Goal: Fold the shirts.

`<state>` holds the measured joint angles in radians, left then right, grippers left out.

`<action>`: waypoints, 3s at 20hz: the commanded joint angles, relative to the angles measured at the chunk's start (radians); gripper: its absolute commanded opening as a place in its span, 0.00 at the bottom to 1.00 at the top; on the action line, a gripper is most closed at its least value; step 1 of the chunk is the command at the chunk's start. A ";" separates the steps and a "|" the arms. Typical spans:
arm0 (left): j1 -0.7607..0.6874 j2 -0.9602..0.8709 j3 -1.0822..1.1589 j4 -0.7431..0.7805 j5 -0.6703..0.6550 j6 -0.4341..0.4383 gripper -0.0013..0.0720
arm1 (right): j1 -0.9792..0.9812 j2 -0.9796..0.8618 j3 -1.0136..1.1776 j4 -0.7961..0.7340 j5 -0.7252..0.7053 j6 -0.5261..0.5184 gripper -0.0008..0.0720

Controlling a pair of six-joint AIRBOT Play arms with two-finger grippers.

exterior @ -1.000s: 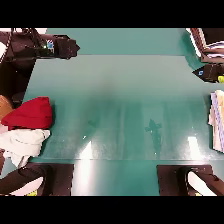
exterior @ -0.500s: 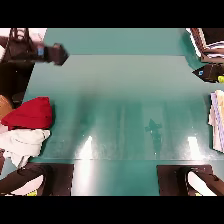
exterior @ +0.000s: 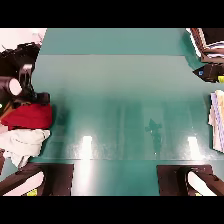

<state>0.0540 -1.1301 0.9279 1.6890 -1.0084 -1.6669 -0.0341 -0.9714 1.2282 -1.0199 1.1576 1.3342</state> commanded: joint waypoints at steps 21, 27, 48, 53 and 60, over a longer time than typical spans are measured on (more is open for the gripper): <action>-0.167 0.303 0.764 -0.172 -0.143 0.012 0.04 | 0.002 0.060 0.174 0.031 -0.196 0.000 0.04; -0.588 0.070 0.760 -0.179 -0.172 -0.013 0.05 | 0.002 0.061 0.173 0.031 -0.187 0.000 0.04; -0.302 -0.341 0.357 -0.459 0.045 0.127 0.86 | 0.001 0.061 0.172 0.031 -0.128 0.000 0.04; -0.304 -0.455 0.316 -0.631 0.095 0.247 0.85 | 0.001 0.060 0.172 0.030 -0.088 0.000 0.04; -0.278 -0.461 0.379 -0.618 0.055 0.260 0.05 | 0.001 0.061 0.031 0.015 0.025 0.039 0.04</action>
<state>-0.2417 -1.5875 1.2709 1.0641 -0.9207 -1.4223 -0.0326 -0.9112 1.3407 -1.0008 1.1290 1.3396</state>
